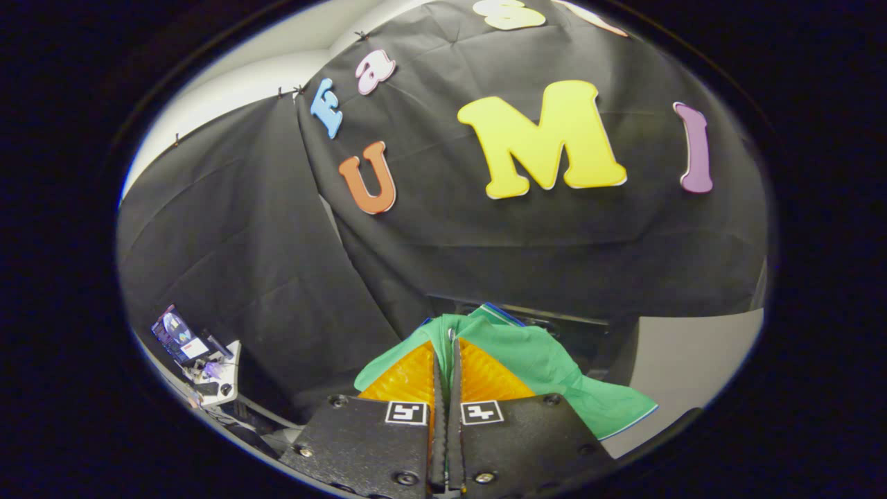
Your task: Put the clothes into the washing machine and then close the washing machine lid.
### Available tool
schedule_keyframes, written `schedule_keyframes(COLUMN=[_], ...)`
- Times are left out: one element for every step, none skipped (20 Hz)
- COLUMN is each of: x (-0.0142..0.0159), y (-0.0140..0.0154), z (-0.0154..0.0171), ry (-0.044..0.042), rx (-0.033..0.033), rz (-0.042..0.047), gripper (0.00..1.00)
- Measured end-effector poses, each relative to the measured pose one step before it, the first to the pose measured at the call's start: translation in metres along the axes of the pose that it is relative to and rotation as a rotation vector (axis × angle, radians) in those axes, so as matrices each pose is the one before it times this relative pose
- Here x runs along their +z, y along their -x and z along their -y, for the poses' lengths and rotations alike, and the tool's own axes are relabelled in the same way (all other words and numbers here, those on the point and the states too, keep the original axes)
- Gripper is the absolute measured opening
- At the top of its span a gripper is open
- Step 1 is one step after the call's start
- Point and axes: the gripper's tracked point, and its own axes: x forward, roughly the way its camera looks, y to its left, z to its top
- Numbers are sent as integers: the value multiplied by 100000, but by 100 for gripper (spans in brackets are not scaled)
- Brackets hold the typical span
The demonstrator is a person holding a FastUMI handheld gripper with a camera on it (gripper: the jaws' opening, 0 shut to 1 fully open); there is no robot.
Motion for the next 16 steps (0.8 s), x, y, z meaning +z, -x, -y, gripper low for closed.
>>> schedule_keyframes(x=[-362, -448, -373, -318, -622, -701, -732, -802, -740, -660, -748, -604, -696, -678, -592, -574], y=[-761, -843, -673, -728, -606, -741, -762, -945, -898, -886, -874, -906, -1040, -1049, -962, -1053], z=[-237, -122, 171, -40, 72, 152, 97, 219, 306, 334, 380, 398, 326, 368, 341, 560], ry=[-453, -364, -250, -29, -686, -499, -444, -506, -394, -136, -329, -631, -971, -1268, -901, -564], rx=[284, 91, -468, -319, -517, -970, -570, -836, -782, -949, -1077, -880, -799, -1245, -1359, -1922], rz=[-935, -892, -836, -1063, -790, -1310, -1283, -1472, -1084, -1254, -1062, -1209, -1129, -1538, -1030, -1045], gripper=[5, 5, 5, 5, 5, 5, 5, 5, 5, 5, 5, 5, 5, 5, 5, 5])
